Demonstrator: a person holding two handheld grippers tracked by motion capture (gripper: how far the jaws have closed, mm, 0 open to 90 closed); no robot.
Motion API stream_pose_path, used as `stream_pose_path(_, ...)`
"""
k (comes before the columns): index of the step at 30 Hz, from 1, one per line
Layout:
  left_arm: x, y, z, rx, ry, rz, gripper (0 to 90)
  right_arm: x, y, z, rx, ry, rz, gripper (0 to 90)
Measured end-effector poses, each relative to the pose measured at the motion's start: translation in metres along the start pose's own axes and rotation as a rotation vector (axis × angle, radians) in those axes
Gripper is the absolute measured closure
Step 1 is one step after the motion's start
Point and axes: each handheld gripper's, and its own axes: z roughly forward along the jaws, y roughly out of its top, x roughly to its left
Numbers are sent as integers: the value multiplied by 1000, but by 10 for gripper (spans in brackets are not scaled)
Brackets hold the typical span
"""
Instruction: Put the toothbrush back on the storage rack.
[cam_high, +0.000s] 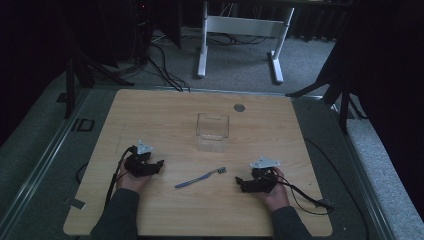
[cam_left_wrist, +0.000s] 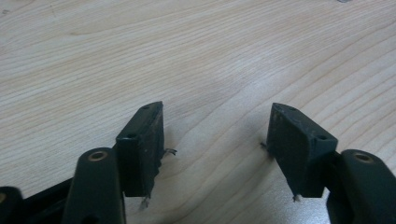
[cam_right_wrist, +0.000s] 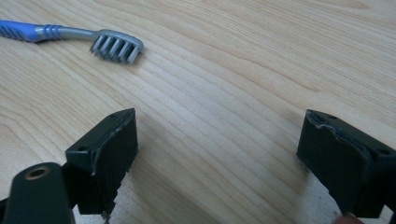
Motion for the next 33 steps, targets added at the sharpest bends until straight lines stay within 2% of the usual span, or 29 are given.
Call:
stream_pose_path(5, -1, 1, -1, 9, 1, -3, 416, -1, 0, 0, -1, 4, -5, 120)
stream_pose_path(6, 0, 3, -3, 19, -16, -16, 447, -2, 1, 1, -1, 5, -7, 120)
stream_pose_path(12, -3, 5, -7, 9, -13, 4, 448, -2, 1, 1, 0, 5, -7, 122)
stream_pose_path(25, -10, 20, -27, -29, -64, 8, 458, -3, 1, 1, -6, 0, 0, 140)
stream_pose_path(30, -14, 25, -32, -21, -66, 27, 458, -3, 1, 1, -6, 0, 0, 141)
stream_pose_path(33, -14, 27, -34, -22, -72, 23, 458, -3, 1, 1, -6, 0, 0, 141)
